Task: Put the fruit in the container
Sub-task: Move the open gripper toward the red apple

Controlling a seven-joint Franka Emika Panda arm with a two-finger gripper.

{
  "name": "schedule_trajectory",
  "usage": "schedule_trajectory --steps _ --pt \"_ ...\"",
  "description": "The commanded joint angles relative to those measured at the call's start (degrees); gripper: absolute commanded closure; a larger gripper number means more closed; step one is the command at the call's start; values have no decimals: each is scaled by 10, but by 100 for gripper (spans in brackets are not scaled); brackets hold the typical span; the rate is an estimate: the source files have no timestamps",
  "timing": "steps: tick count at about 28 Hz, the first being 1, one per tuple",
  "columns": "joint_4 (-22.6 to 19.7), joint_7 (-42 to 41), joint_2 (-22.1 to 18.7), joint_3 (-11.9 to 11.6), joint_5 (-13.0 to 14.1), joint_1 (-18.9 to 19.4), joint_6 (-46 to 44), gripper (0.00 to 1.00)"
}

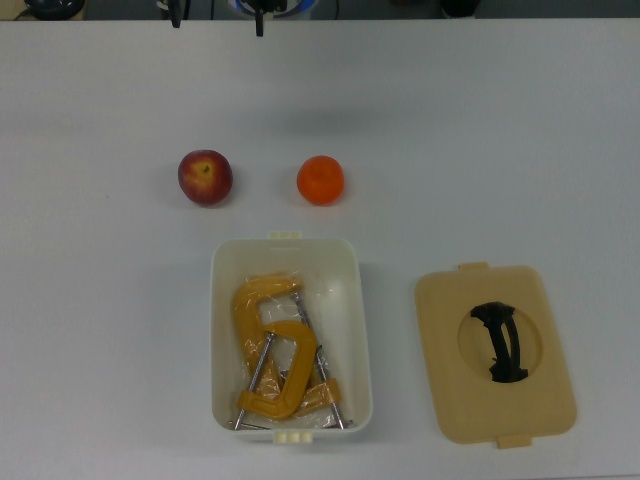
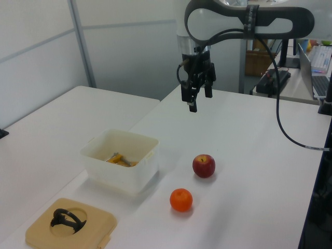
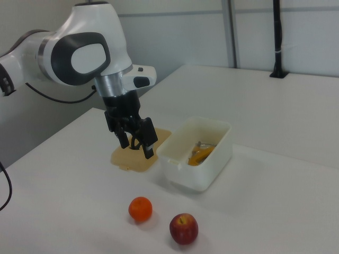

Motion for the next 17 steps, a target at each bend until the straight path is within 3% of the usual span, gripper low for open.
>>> schedule_trajectory --steps 1,10,17 --pt "0 -16 12 1 21 -5 -2 0" --pt "-13 -19 29 2 19 -21 22 0" --pt "-95 -21 32 1 12 -30 125 0"
